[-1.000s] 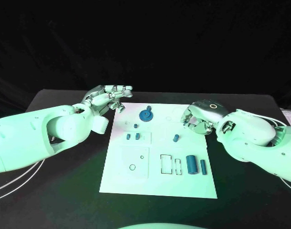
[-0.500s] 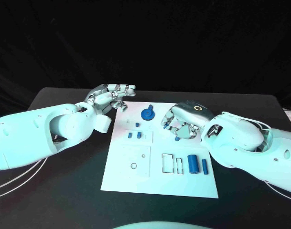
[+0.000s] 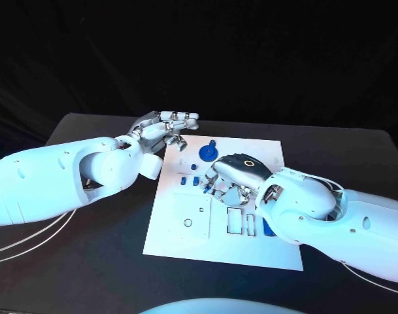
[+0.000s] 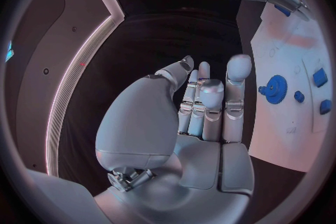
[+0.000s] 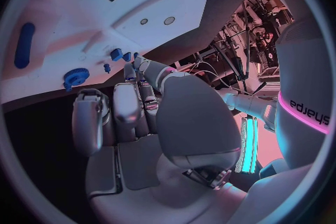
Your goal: Assemble the parts on the task board
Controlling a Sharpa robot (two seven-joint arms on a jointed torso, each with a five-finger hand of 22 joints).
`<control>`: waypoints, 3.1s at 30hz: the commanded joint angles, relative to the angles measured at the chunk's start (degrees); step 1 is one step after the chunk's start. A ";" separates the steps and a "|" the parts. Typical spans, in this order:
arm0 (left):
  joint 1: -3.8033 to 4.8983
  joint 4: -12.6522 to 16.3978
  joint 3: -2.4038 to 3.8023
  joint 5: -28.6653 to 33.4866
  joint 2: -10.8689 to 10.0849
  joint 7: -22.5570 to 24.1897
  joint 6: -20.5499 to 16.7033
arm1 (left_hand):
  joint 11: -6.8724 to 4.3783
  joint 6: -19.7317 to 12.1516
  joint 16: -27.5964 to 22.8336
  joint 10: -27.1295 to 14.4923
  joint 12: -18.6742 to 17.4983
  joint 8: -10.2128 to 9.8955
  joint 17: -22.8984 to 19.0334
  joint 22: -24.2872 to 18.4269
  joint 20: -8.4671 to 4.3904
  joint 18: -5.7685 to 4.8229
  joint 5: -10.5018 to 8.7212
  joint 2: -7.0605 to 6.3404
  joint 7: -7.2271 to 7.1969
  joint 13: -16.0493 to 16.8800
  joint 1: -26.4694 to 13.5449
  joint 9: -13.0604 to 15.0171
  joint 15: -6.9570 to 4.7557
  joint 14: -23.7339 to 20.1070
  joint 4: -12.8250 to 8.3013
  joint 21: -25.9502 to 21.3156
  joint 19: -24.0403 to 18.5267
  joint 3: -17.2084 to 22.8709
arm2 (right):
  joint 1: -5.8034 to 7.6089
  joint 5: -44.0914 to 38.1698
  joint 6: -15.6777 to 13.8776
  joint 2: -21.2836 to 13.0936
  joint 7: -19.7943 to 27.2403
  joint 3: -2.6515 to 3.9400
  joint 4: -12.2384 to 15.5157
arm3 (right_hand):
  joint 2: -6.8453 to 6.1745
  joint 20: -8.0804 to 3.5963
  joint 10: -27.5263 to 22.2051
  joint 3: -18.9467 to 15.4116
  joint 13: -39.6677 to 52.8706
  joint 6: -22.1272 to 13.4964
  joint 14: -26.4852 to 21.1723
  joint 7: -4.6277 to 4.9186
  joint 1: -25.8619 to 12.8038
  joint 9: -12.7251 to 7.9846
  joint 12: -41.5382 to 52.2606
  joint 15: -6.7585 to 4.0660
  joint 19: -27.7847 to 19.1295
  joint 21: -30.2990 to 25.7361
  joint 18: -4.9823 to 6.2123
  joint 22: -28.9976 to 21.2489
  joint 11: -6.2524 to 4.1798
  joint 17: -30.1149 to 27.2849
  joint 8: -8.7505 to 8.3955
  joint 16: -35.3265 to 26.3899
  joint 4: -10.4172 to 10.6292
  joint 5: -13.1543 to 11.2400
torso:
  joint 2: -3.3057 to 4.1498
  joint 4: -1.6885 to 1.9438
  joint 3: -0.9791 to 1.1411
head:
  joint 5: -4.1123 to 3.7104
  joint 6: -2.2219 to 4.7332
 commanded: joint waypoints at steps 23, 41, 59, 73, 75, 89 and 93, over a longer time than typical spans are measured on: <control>0.03 0.24 0.04 0.04 0.25 0.38 1.58 | -0.04 -0.44 -0.26 -0.55 0.44 0.13 -0.15 -0.12 0.06 0.98 0.16 0.62 0.03 0.13 -0.06 -0.09 0.13 -0.52 -0.03 -0.45 -0.39 -0.30 | -1.43 0.00 7.66 2.72 0.39 -0.49 -2.30 | -0.23 0.39 1.67 0.33 -0.02 -0.19 1.38 0.54 0.20 0.08 -0.37 0.03 0.02 0.23 -0.26 1.56 -1.56 0.00 -0.49 0.25 -0.17 -0.23 | -0.01 -0.09 0.12 | 0.92 -1.11; 0.03 0.16 0.04 0.03 0.22 0.06 1.85 | -0.04 -0.44 -0.26 -0.55 0.44 0.13 -0.15 -0.12 0.06 0.98 0.16 0.62 0.03 0.13 -0.06 -0.09 0.13 -0.52 -0.03 -0.45 -0.39 -0.30 | -1.67 -0.71 9.75 3.32 -0.35 -0.59 -3.36 | -0.22 0.43 1.73 0.21 -0.01 -0.13 1.38 0.55 0.02 0.13 -0.39 0.06 0.01 0.24 -0.26 1.57 -1.56 0.02 -0.49 0.31 -0.16 -0.48 | 0.01 -0.07 0.10 | 0.91 -1.56; 0.03 0.32 0.04 0.03 0.13 -0.15 1.97 | 0.00 -0.50 -0.26 -0.70 0.56 0.17 -0.22 -0.22 0.09 1.00 0.15 0.75 0.06 0.17 0.05 -0.08 0.15 -0.57 -0.06 -0.63 -0.42 -0.36 | -2.09 -1.58 10.92 4.45 -1.78 -0.70 -4.49 | -0.20 0.49 1.74 -0.05 -0.03 -0.09 1.35 0.56 -0.37 0.21 -0.47 0.09 -0.05 0.20 -0.24 1.51 -1.55 -0.04 -0.52 0.32 -0.07 -0.81 | 0.01 -0.02 0.05 | 0.92 -1.78; 0.04 0.52 0.05 0.02 -0.14 -0.43 1.55 | 0.11 -0.82 -0.24 -1.18 0.66 0.13 -0.28 -0.31 0.14 1.02 0.16 0.85 0.16 0.19 0.21 -0.10 0.22 -0.64 -0.15 -0.82 -0.44 -0.49 | -2.12 -1.49 13.22 4.53 -2.64 -0.76 -5.22 | -1.52 1.49 -5.08 -2.45 -1.92 -4.22 0.86 1.61 -3.10 -0.61 -1.45 1.45 -1.26 -1.02 0.17 -0.25 0.07 -1.41 -1.38 -0.38 0.75 0.19 | -0.07 -0.08 0.07 | 0.90 -1.94; 0.04 0.51 0.05 0.02 -0.16 -0.46 1.55 | 0.11 -0.82 -0.24 -1.18 0.66 0.13 -0.28 -0.31 0.14 1.02 0.16 0.85 0.16 0.19 0.21 -0.10 0.22 -0.64 -0.15 -0.82 -0.44 -0.49 | -2.12 -1.41 13.05 4.49 -2.57 -0.76 -5.26 | -1.85 1.77 -7.26 -2.77 -2.43 -5.26 0.68 1.75 -3.30 -0.91 -1.42 1.74 -1.70 -1.52 0.34 -0.98 0.43 -1.90 -1.39 -0.72 0.74 0.30 | -0.09 -0.11 0.11 | 0.96 -1.93; 0.04 0.19 0.05 0.02 -0.20 -0.57 1.63 | 0.14 -0.91 -0.23 -1.30 0.69 0.12 -0.30 -0.35 0.16 1.03 0.16 0.90 0.21 0.20 0.20 -0.11 0.25 -0.65 -0.13 -0.89 -0.45 -0.54 | -1.97 1.07 1.78 0.49 0.19 -0.45 -2.45 | -1.41 2.63 -12.61 -4.40 -2.37 -8.00 -0.22 2.37 -2.29 -2.21 0.53 2.33 -3.57 -4.11 1.17 -4.57 1.29 -5.13 -1.09 -3.00 -0.11 1.18 | -0.07 -0.13 0.11 | 0.43 -1.33; 0.04 0.02 0.05 0.02 -0.29 -0.50 1.62 | 0.14 -0.91 -0.23 -1.30 0.69 0.12 -0.30 -0.35 0.16 1.03 0.16 0.90 0.21 0.20 0.20 -0.11 0.25 -0.65 -0.13 -0.89 -0.45 -0.54 | -1.11 2.53 0.68 -2.94 0.01 0.09 -0.44 | -1.38 2.57 -11.80 -4.41 -2.37 -7.61 -0.15 2.44 -2.40 -2.22 1.14 2.27 -3.35 -3.99 1.12 -4.38 1.22 -5.18 -1.01 -2.97 -0.07 1.37 | -0.09 -0.19 0.07 | 0.23 -1.12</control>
